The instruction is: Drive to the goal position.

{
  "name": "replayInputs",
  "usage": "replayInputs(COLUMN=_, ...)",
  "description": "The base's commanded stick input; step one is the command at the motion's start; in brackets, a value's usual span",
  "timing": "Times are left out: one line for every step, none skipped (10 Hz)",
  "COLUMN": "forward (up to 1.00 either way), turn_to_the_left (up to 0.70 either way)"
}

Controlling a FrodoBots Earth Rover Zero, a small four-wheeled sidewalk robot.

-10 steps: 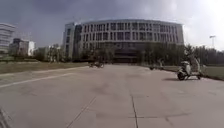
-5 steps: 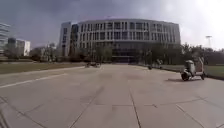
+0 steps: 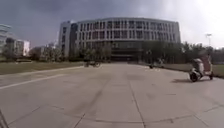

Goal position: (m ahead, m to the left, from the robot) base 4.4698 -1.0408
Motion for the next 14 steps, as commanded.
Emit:
replayInputs(forward=1.00, turn_to_the_left=-0.36)
replayInputs(forward=1.00, turn_to_the_left=-0.20)
replayInputs(forward=1.00, turn_to_the_left=0.00)
replayInputs(forward=1.00, turn_to_the_left=0.00)
replayInputs(forward=1.00, turn_to_the_left=-0.38)
replayInputs(forward=1.00, turn_to_the_left=-0.19)
replayInputs(forward=1.00, turn_to_the_left=0.00)
replayInputs(forward=1.00, turn_to_the_left=0.00)
replayInputs(forward=1.00, turn_to_the_left=-0.07)
replayInputs(forward=1.00, turn_to_the_left=-0.27)
replayInputs(forward=1.00, turn_to_the_left=-0.12)
replayInputs(forward=1.00, turn_to_the_left=0.00)
replayInputs(forward=1.00, turn_to_the_left=-0.02)
replayInputs(forward=1.00, turn_to_the_left=-0.03)
